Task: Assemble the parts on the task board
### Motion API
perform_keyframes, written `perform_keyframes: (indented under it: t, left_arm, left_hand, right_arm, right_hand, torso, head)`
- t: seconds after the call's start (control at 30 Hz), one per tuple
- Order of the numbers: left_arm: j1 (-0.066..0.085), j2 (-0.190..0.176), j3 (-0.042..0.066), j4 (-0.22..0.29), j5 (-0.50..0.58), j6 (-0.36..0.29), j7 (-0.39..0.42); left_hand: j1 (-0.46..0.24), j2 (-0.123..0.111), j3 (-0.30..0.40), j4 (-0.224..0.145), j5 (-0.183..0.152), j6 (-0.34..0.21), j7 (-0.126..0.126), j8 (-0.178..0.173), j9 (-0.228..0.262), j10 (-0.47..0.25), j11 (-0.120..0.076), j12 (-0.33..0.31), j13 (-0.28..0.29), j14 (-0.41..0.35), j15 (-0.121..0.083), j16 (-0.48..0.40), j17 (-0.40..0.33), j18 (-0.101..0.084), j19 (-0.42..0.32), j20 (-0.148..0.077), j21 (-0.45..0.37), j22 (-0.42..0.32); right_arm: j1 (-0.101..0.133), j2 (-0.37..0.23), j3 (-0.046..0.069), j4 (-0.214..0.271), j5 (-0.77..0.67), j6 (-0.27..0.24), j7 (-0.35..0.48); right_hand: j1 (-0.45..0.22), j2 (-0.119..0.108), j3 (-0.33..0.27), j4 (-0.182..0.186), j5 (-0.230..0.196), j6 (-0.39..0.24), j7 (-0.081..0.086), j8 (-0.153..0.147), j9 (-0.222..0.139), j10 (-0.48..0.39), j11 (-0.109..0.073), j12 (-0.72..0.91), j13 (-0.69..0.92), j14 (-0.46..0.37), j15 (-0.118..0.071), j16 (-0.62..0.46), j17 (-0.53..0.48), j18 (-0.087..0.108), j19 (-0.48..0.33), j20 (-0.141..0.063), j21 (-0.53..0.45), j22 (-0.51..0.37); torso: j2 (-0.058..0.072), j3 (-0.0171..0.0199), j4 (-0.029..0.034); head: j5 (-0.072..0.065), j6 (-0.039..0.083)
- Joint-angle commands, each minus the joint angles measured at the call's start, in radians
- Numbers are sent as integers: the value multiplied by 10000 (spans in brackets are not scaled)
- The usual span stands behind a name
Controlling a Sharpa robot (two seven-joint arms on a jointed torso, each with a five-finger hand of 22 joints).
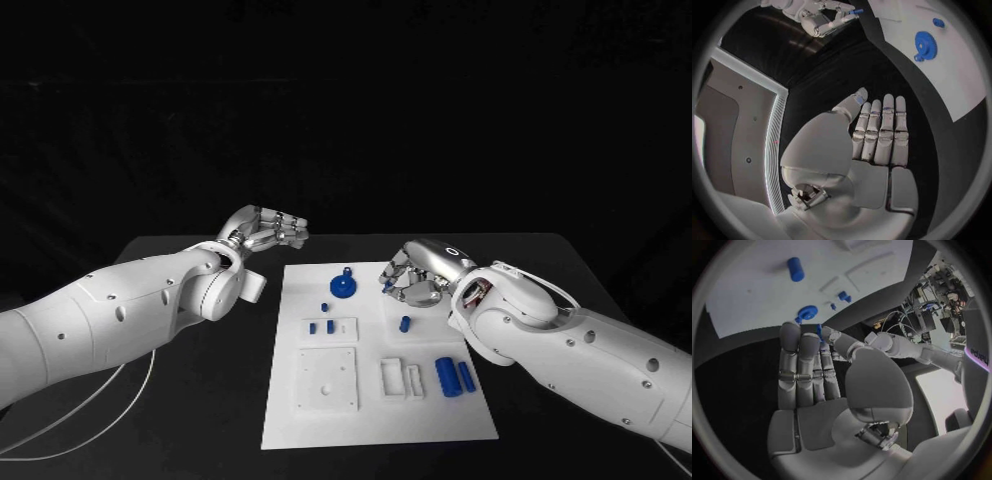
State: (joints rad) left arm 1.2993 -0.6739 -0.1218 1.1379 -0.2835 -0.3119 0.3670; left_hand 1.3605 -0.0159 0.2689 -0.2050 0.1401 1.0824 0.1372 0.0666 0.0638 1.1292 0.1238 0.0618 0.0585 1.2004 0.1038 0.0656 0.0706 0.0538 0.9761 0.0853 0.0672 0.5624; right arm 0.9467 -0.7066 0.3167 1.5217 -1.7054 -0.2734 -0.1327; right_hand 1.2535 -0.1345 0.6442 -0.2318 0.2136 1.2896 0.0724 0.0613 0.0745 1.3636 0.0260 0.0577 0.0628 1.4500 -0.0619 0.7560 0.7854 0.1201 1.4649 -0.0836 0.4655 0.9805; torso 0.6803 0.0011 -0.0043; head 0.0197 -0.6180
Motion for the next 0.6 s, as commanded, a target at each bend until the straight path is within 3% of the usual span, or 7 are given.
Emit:
perform_keyframes:
  t: [0.03, 0.17, 0.23, 0.37, 0.6]
  left_arm:
    - [-23, 169, 8, -182, 258, -161, 104]
    - [-65, 393, 9, -438, 362, -147, 122]
    - [-91, 554, 9, -639, 412, -127, 138]
    - [-143, 792, 10, -961, 486, -99, 165]
    - [-201, 1010, 9, -1223, 625, -60, 177]
  left_hand:
    - [-49, 18, -23, 60, -15, -45, -10, -21, 9, -64, 22, -11, -7, -55, -11, -36, 12, 81, 79, -33, 31, -89]
    - [-50, 30, -20, 71, -19, -45, -9, -21, 9, -68, 24, -12, -8, -58, -10, -38, 12, 79, 79, -33, 31, -103]
    - [-50, 30, -20, 71, -19, -45, -9, -21, 9, -68, 24, -12, -8, -58, -10, -38, 12, 79, 79, -33, 31, -103]
    - [-51, 46, -16, 81, -15, -47, -6, -21, 9, -73, 24, -12, -8, -62, -10, -38, 11, 79, 77, -32, 30, -117]
    - [-57, 58, -17, 93, -18, -49, -2, -22, 8, -73, 25, -12, -7, -66, -7, -37, 11, 77, 75, -31, 30, -132]
  right_arm:
    - [-94, 106, -73, 200, -269, 41, 160]
    - [-169, 255, -315, 334, -571, 70, 97]
    - [-215, 350, -555, 387, -778, 80, 56]
    - [-339, 528, -867, 417, -1059, 78, -9]
    - [-600, 808, -1195, 382, -1340, 63, -59]
  right_hand:
    - [57, 30, -46, -2, -3, 19, 8, 32, 7, 41, -43, 26, 9, -19, -64, 55, -16, 161, 57, -65, -47, 17]
    - [55, 35, -48, -11, 4, 19, 7, 33, 8, 38, -42, 27, 9, -14, -64, 57, -28, 158, 68, -68, -64, 37]
    - [58, 33, -46, -22, 3, 23, 5, 34, 8, 42, -43, 27, 10, -11, -65, 62, -31, 156, 76, -68, -70, 49]
    - [54, 31, -42, -33, 9, 28, 4, 34, 9, 43, -43, 27, 9, -12, -64, 67, -38, 150, 89, -68, -74, 72]
    - [38, 32, -21, -57, 21, 35, 2, 33, 8, 48, -44, 26, 8, -13, -65, 87, -59, 141, 106, -71, -102, 143]
  torso:
    - [-127, -50, 2]
    - [-196, -90, 10]
    - [-265, -120, 6]
    - [-360, -161, -15]
    - [-418, -198, -9]
  head:
    - [257, -87]
    - [452, -100]
    - [531, -151]
    - [675, -273]
    - [837, -418]
